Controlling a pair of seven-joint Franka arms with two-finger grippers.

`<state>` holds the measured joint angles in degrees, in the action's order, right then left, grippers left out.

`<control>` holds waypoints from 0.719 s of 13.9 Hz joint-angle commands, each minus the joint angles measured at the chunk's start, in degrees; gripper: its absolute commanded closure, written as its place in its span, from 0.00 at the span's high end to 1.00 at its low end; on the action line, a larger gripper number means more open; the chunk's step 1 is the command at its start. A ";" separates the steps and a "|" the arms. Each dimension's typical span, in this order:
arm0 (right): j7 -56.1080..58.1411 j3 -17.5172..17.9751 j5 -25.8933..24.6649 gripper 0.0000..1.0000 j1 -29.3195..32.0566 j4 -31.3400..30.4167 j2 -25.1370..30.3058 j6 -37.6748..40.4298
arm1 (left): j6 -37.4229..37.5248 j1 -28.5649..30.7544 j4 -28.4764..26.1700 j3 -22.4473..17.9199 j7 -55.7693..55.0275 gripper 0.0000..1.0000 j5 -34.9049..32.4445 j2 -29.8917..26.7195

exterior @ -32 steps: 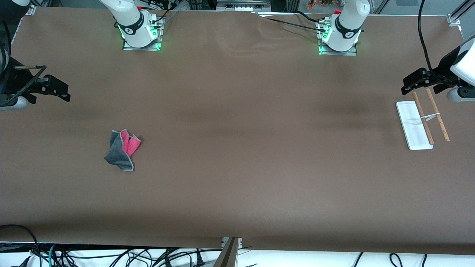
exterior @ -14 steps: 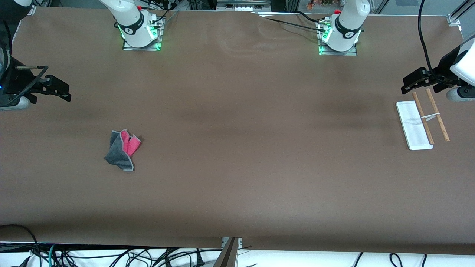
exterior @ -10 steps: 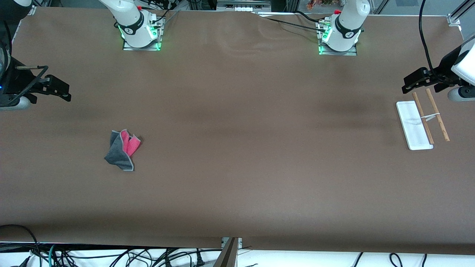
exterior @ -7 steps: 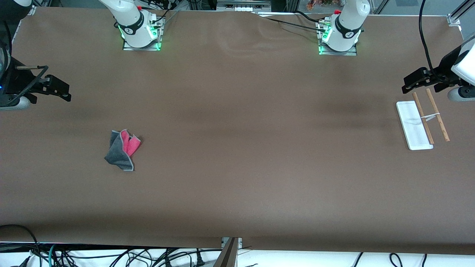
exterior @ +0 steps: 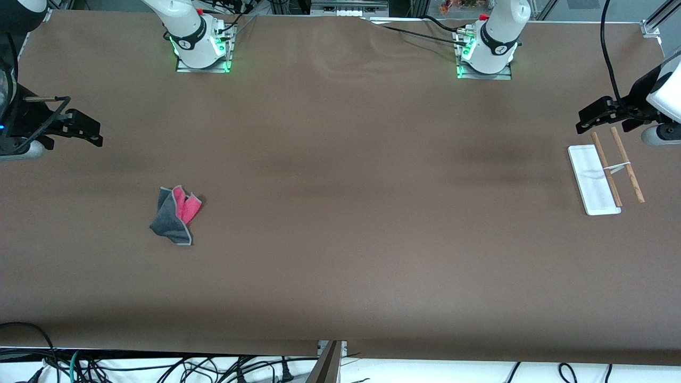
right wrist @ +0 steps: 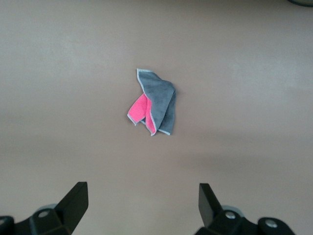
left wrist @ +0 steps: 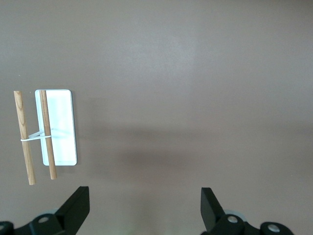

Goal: Pass towel and hang on rack

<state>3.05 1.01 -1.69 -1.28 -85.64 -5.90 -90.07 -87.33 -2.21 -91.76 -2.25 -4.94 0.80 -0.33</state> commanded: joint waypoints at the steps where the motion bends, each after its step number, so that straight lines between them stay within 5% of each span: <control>1: 0.46 0.48 -0.77 1.00 0.41 0.30 -0.78 -0.63 | 1.29 -0.08 1.50 -0.12 0.72 1.00 -0.36 0.42; 10: -0.24 0.57 -0.77 1.00 -1.62 0.21 -15.62 -13.80 | 1.20 -0.16 1.50 -0.03 0.72 1.00 -0.36 0.33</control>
<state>3.04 1.27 -1.74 -2.11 -86.11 -18.48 -100.82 -87.33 -2.21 -91.73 -2.25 -4.94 0.80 -0.34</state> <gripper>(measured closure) 0.000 0.000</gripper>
